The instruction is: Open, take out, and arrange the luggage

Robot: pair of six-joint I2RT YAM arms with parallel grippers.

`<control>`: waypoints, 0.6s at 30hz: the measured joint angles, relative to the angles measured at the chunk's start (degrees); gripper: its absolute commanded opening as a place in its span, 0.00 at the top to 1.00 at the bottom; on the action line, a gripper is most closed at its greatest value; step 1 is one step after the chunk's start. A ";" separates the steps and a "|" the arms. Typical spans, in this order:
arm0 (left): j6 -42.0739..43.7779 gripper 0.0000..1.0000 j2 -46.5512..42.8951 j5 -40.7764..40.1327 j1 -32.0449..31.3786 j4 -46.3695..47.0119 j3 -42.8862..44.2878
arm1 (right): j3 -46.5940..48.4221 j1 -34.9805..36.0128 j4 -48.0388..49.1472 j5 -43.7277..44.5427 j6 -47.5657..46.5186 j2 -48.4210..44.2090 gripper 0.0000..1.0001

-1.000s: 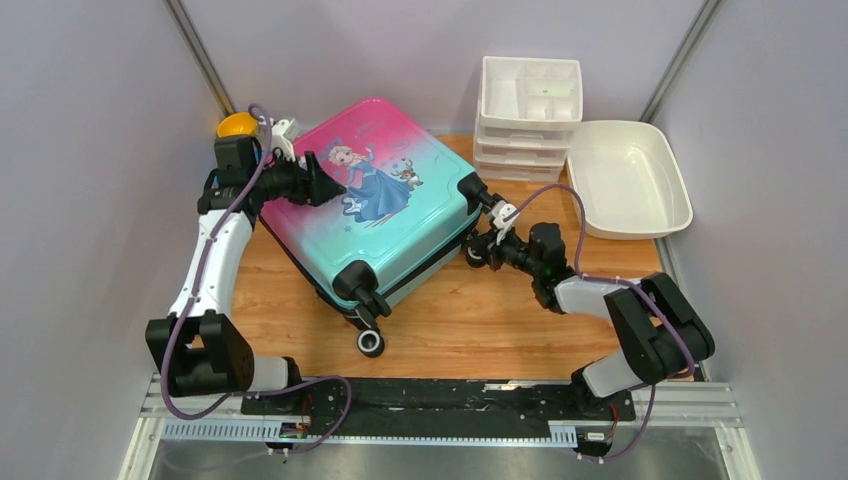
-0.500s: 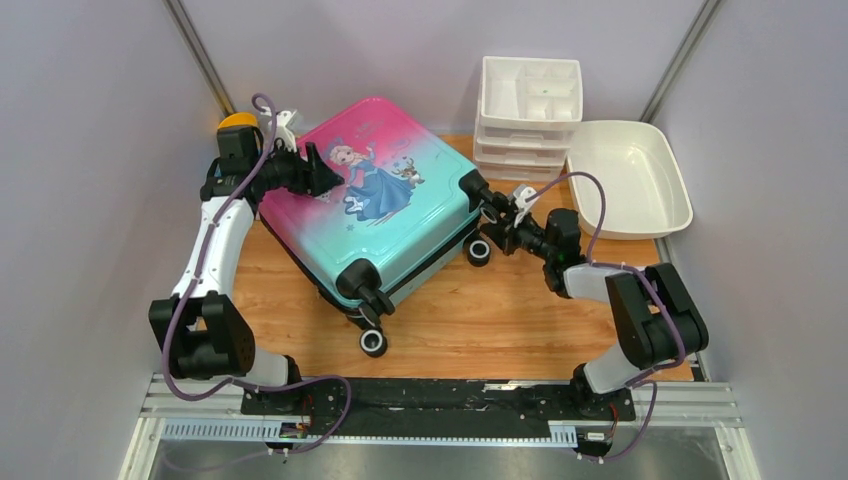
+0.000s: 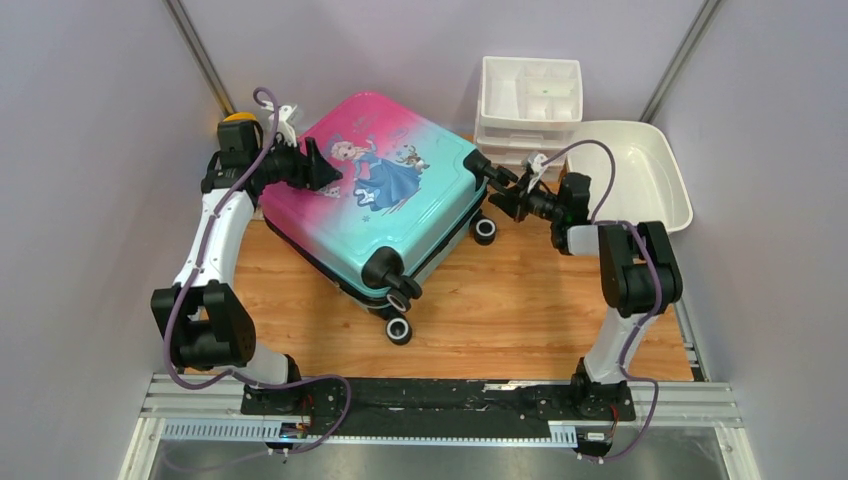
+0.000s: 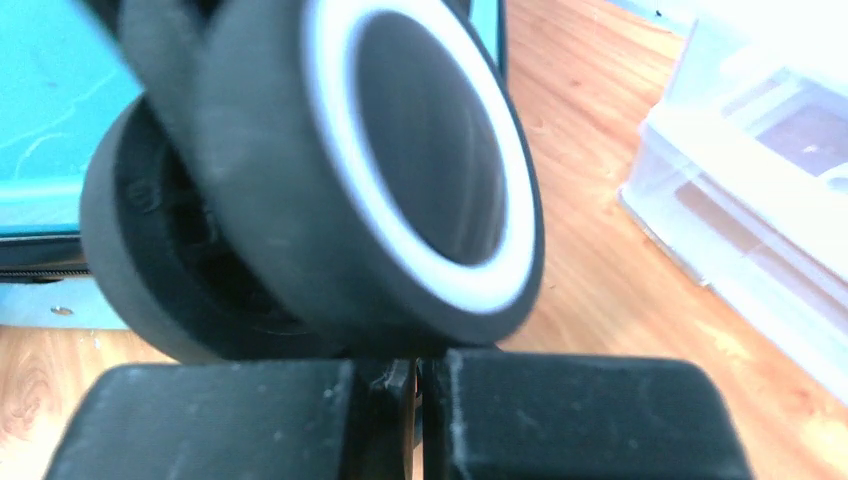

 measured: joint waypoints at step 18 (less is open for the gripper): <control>1.42 0.28 4.11 -0.50 0.31 0.33 3.69 | 20.55 -5.95 12.98 -19.04 19.80 20.85 1.00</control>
